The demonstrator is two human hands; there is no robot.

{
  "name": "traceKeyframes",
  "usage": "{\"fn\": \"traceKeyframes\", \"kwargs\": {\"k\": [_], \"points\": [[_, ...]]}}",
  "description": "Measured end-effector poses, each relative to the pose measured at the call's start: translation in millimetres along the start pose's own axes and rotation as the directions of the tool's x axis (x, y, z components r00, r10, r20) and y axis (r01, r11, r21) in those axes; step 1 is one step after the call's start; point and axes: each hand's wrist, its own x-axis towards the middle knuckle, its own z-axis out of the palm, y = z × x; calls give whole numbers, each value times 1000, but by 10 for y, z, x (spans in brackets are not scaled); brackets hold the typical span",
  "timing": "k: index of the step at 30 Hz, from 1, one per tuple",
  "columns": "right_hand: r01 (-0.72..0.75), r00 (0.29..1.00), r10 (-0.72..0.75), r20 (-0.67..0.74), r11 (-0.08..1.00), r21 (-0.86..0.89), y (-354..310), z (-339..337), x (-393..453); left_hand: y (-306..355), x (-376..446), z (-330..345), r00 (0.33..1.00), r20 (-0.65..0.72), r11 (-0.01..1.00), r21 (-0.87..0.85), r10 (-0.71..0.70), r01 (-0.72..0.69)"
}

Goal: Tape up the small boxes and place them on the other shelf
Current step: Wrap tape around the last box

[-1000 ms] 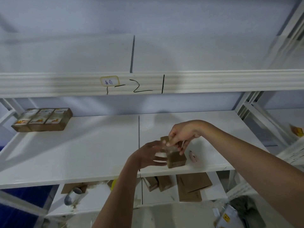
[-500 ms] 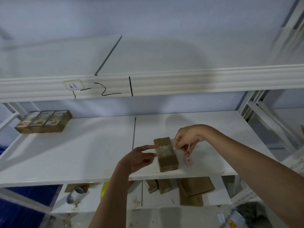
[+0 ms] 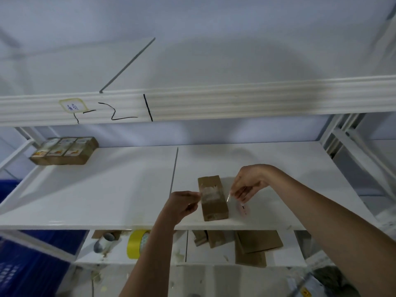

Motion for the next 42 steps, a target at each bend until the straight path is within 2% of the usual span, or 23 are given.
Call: {"fn": "traceKeyframes", "kwargs": {"k": [3,6,11,13,16,20,22,25,27,29,33,37,39,42], "points": [[52,997,-51,-51,998,18,19,61,78,4,12,-13,994,-107,999,12,-36,38],[100,989,-93,-114,993,56,52,123,152,35,30,-25,990,-136,999,17,-37,39],[204,959,-142,-244,946,251,112,165,190,94,109,7,989,-144,1000,16,-20,22],[246,939,-142,-314,914,322,163,206,221,137,133,31,989,-149,997,71,4,7],[294,910,-152,-386,893,341,220,315,304,214,198,16,978,-196,976,213,74,-31],[349,879,-157,-451,856,381,187,402,336,307,242,-36,974,-199,962,268,111,-55],[307,899,-86,-428,823,479,160,442,326,366,243,-53,972,-191,953,294,133,-73],[129,959,78,-271,733,668,213,575,336,432,258,-68,973,-135,913,390,185,-120],[67,970,130,-207,674,736,267,646,365,467,262,-60,975,-97,873,469,202,-134],[102,962,134,-236,626,773,286,678,391,513,280,-54,976,-84,850,511,200,-130],[287,937,45,-347,470,835,276,743,398,609,329,-74,978,-87,850,514,190,-119],[299,953,-40,-302,310,903,240,821,350,622,323,-110,977,-101,848,520,186,-108],[302,953,-71,-294,305,903,228,848,329,642,313,-118,978,-91,844,525,187,-113],[309,950,-70,-305,366,878,222,896,342,680,333,-149,976,-88,845,521,198,-124]]}}
